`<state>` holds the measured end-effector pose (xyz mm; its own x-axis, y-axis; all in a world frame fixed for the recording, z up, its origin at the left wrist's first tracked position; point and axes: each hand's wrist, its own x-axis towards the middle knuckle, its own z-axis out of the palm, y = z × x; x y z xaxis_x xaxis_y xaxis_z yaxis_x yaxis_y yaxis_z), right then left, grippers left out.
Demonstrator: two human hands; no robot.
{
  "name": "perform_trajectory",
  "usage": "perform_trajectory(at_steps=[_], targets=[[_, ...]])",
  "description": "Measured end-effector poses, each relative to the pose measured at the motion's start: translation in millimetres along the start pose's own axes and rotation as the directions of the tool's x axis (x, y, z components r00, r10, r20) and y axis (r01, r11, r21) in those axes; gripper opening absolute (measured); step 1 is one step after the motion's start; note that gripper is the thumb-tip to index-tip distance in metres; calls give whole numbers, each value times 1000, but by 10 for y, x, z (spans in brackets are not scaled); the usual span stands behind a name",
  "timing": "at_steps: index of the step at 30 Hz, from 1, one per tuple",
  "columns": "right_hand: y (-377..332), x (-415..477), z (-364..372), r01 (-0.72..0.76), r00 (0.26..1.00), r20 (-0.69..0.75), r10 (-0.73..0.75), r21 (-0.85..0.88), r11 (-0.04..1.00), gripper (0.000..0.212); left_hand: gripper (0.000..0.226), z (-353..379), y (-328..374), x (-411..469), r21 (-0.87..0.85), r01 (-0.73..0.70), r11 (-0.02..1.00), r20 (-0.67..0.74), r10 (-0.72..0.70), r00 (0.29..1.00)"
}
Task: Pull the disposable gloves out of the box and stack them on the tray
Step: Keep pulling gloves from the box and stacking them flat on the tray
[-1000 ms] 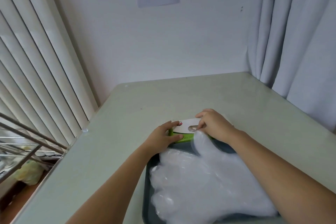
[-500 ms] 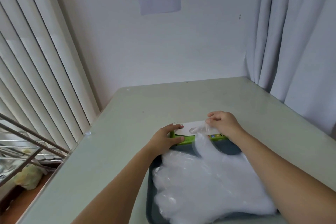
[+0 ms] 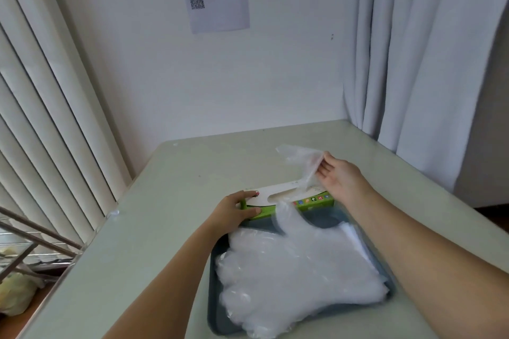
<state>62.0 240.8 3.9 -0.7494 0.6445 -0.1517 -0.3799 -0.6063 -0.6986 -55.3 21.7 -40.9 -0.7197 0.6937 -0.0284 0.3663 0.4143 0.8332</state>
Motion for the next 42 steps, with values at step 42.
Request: perform_trajectory(at_steps=[42], targets=[[-437, -1622, 237, -11, 889, 399, 222, -467, 884, 92, 21, -204, 1813, -1464, 637, -414, 651, 51, 500, 864]])
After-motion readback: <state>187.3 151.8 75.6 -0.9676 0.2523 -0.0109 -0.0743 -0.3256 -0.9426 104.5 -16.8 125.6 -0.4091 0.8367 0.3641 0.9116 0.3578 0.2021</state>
